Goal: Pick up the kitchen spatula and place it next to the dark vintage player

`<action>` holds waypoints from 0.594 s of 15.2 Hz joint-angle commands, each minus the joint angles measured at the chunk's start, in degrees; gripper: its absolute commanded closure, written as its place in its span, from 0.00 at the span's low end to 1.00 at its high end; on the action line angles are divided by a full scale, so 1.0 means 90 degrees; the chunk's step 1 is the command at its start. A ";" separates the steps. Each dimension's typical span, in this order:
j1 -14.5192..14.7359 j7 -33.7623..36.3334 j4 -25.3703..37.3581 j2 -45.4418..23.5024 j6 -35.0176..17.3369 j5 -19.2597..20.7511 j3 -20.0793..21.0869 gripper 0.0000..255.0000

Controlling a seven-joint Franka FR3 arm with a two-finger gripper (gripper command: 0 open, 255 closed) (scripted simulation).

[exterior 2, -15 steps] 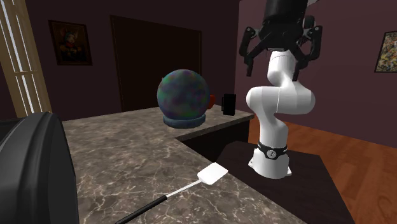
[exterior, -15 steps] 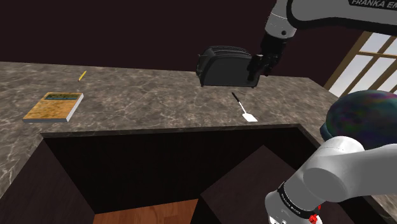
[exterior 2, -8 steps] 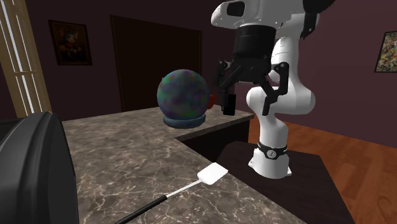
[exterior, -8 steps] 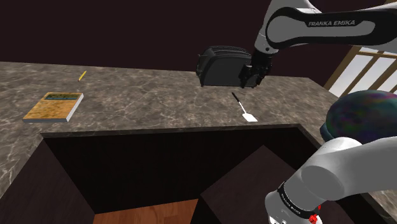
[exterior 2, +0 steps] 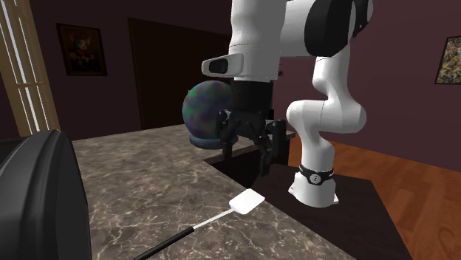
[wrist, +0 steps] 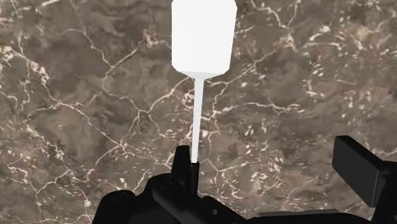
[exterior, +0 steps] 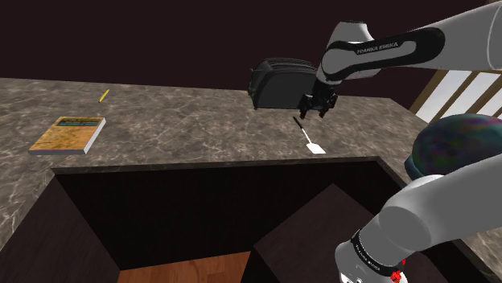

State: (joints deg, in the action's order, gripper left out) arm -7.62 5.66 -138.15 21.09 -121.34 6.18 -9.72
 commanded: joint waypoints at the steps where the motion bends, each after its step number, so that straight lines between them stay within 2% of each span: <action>1: -0.0075 0.0019 0.0077 -0.0414 -0.0342 -0.0059 -0.0139 0.00; 7: -0.0269 -0.0036 0.0339 -0.1628 -0.1255 -0.0412 -0.0519 0.00; 9: -0.0267 -0.0061 0.0276 -0.1745 -0.1432 -0.0444 -0.0528 0.00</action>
State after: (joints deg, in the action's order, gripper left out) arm -9.95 5.36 -135.98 6.48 -133.43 2.54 -14.27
